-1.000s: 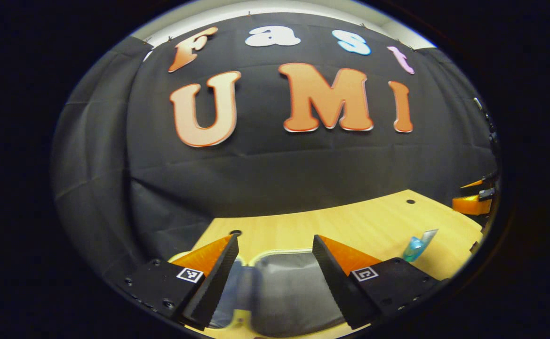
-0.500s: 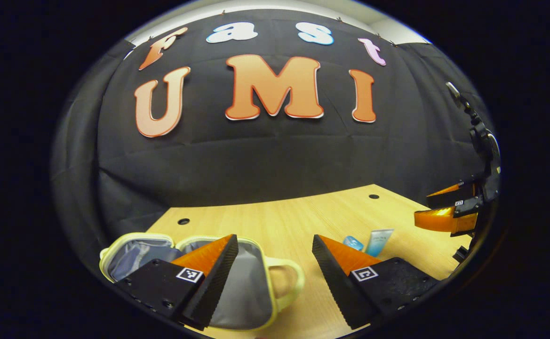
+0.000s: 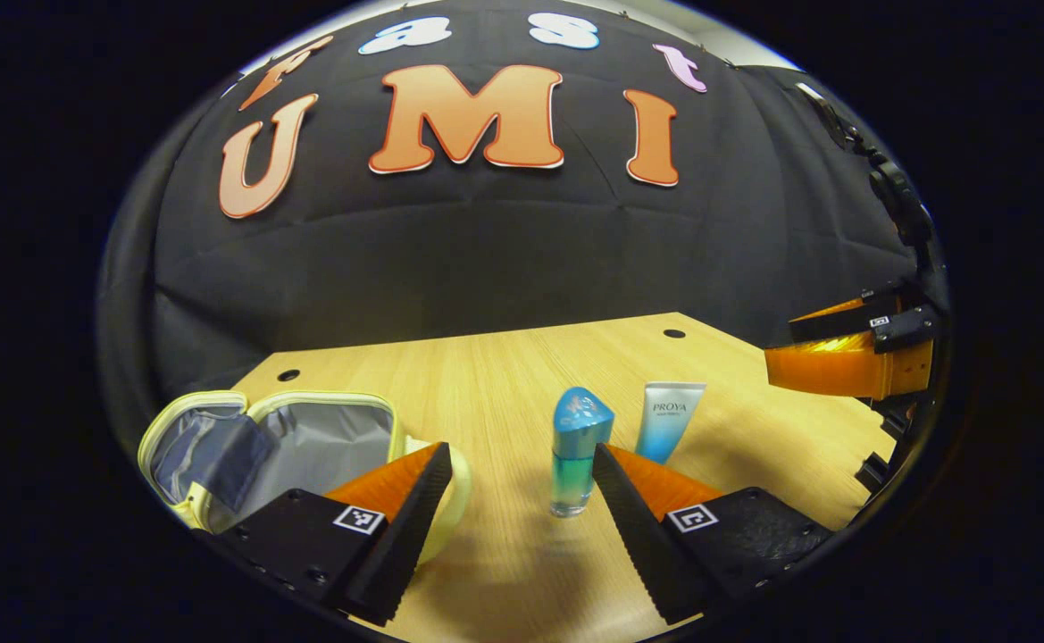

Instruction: First open the suitcase, pack the skin care products into it, and then close the suitcase.

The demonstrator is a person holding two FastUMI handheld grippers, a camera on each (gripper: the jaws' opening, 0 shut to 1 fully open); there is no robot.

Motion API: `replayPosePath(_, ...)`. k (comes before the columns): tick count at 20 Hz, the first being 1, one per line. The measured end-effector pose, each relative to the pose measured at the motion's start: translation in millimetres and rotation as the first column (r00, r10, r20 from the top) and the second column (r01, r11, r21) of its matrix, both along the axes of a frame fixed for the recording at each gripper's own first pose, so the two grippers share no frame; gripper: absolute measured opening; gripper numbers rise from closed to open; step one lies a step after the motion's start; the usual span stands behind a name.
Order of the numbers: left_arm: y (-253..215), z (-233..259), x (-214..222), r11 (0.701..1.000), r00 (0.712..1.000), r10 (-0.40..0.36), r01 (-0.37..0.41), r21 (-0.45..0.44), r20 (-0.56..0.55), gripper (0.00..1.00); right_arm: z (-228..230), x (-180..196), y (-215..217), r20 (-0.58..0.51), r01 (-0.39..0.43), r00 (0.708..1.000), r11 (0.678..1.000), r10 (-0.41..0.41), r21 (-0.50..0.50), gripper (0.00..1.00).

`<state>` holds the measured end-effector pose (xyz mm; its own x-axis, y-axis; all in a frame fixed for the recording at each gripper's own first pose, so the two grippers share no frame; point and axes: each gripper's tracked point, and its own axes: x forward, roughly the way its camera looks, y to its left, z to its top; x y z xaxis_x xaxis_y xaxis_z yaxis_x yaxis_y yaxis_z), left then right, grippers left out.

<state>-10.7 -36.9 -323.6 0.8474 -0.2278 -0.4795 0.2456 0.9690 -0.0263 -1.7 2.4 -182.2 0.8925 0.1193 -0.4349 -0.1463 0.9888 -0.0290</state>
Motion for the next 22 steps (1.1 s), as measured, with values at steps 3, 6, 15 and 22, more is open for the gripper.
replayPosePath(3, -20, -18, 5, 1.0, 0.999, -0.008, 0.007, -0.028, -0.037, 0.99, -12, 5, -3, -0.003, 0.002, 1.0, 1.0, -0.002, 0.008, 0.95)
replayPosePath(6, -31, -51, 8, 0.999, 0.996, -0.007, 0.003, -0.052, -0.083, 0.97, -23, 5, -4, -0.019, 0.006, 1.0, 1.0, -0.006, 0.018, 0.95)
replayPosePath(15, -45, -81, 18, 0.998, 0.986, -0.048, 0.04, -0.054, -0.162, 0.44, -41, 14, 12, -0.049, -0.046, 0.998, 0.999, 0.046, 0.0, 0.95)
replayPosePath(22, -22, -48, 17, 0.998, 0.992, 0.015, -0.022, -0.051, -0.123, 0.41, -73, 21, 41, -0.11, -0.14, 0.984, 0.99, 0.139, -0.002, 0.96)
